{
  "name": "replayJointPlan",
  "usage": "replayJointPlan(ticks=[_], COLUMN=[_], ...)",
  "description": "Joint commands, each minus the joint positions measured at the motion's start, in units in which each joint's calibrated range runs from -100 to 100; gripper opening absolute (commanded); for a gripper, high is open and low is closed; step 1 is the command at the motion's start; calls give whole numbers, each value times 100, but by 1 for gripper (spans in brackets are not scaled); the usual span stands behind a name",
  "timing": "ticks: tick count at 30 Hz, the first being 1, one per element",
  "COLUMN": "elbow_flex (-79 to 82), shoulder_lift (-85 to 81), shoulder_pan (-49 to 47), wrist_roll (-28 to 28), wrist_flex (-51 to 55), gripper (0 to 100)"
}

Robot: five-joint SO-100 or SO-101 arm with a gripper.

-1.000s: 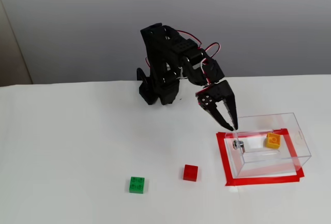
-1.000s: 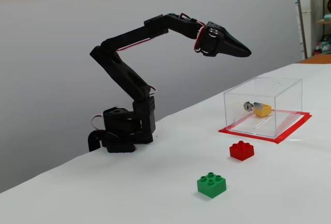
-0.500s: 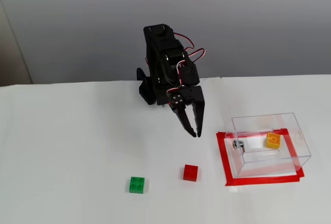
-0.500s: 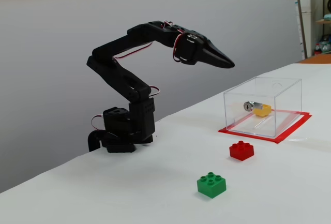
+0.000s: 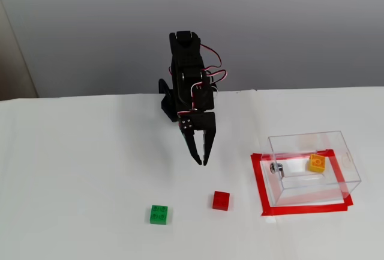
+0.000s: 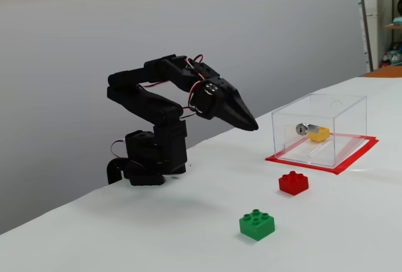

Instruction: Pick the yellow lego brick and place it into the transparent box

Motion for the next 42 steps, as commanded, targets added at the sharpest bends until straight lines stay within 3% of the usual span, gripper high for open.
replayJointPlan(ticks=[1,15,25,42], elbow_flex=[469,2078,2539,2937], shoulder_lift=[-559,-1865,-2459,-2867], shoulder_pan=[4,330,337,566], wrist_roll=[20,317,275,307], wrist_flex=[1,62,933,1098], gripper=[2,2,2,2])
